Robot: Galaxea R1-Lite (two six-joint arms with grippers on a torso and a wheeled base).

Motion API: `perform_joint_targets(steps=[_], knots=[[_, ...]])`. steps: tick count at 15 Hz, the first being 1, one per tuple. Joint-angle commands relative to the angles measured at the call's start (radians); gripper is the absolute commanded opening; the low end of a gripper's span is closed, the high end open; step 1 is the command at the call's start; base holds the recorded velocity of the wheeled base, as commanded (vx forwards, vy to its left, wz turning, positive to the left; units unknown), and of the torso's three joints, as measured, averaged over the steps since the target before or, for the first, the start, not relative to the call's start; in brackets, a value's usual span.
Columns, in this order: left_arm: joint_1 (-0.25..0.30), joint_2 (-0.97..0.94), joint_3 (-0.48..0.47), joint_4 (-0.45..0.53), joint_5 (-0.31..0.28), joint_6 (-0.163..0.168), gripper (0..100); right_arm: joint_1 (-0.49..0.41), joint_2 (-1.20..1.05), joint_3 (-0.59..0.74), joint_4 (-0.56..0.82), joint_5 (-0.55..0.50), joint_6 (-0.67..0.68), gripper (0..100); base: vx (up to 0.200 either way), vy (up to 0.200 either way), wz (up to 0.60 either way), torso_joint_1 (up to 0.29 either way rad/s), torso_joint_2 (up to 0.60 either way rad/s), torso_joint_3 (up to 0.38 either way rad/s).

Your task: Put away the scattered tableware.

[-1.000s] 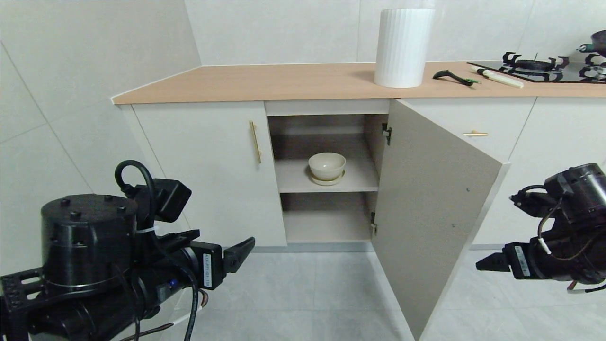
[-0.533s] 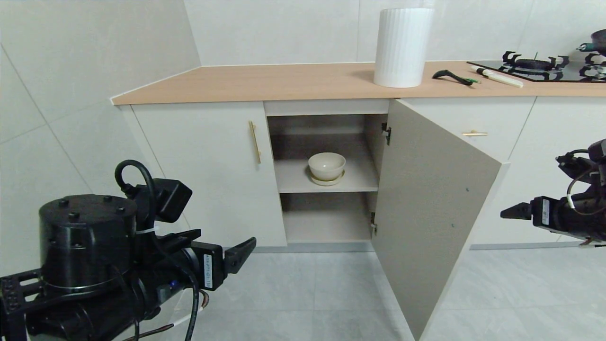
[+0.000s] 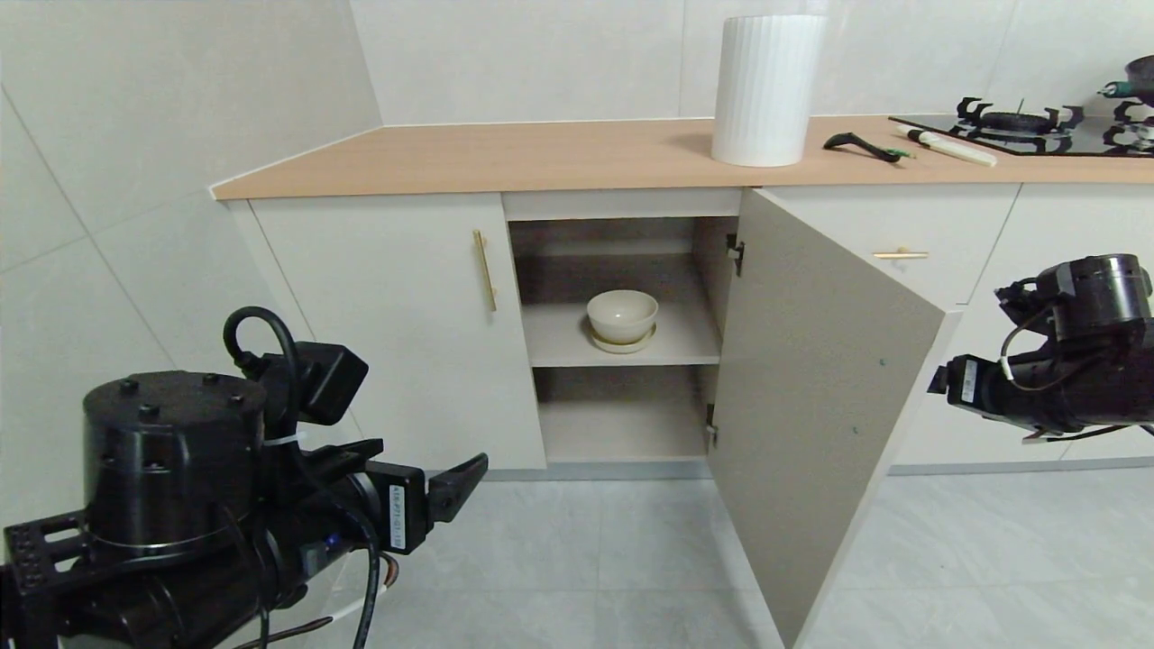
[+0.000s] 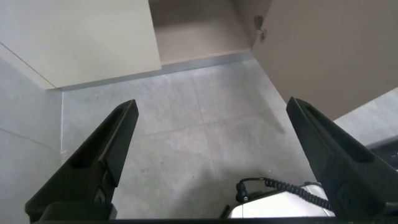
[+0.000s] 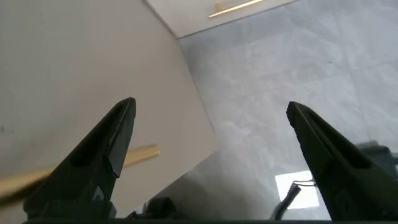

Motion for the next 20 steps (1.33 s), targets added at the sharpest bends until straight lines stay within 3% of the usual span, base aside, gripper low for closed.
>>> perform_joint_targets(steps=[1,3,8,10,14,20], knots=[[0.000,0.015,0.000,-0.001,0.000,-0.001,100,0.064,0.030,-0.012,-0.001,0.002,0.003,100,0.000,0.000,0.00,0.000,0.00,0.000],[0.001,0.015,-0.001,-0.001,-0.003,-0.001,100,0.121,0.036,-0.019,-0.002,0.003,0.005,100,0.000,0.000,0.00,0.000,0.00,0.000],[0.001,0.037,0.000,-0.001,-0.001,-0.007,100,0.357,0.074,-0.087,-0.004,-0.015,0.019,100,0.000,0.000,0.00,0.000,0.00,0.000],[0.001,0.037,-0.004,-0.003,-0.001,-0.007,100,0.403,0.148,-0.181,-0.004,-0.015,0.016,100,0.000,0.000,0.00,0.000,0.00,0.000],[0.003,0.040,-0.006,-0.001,0.000,-0.006,100,0.425,0.290,-0.345,-0.002,-0.017,0.014,100,0.000,0.000,0.00,0.000,0.00,0.000],[0.003,0.044,-0.006,-0.001,0.003,-0.003,100,0.425,0.327,-0.358,-0.002,-0.017,0.017,100,0.000,0.000,0.00,0.000,0.00,0.000]])
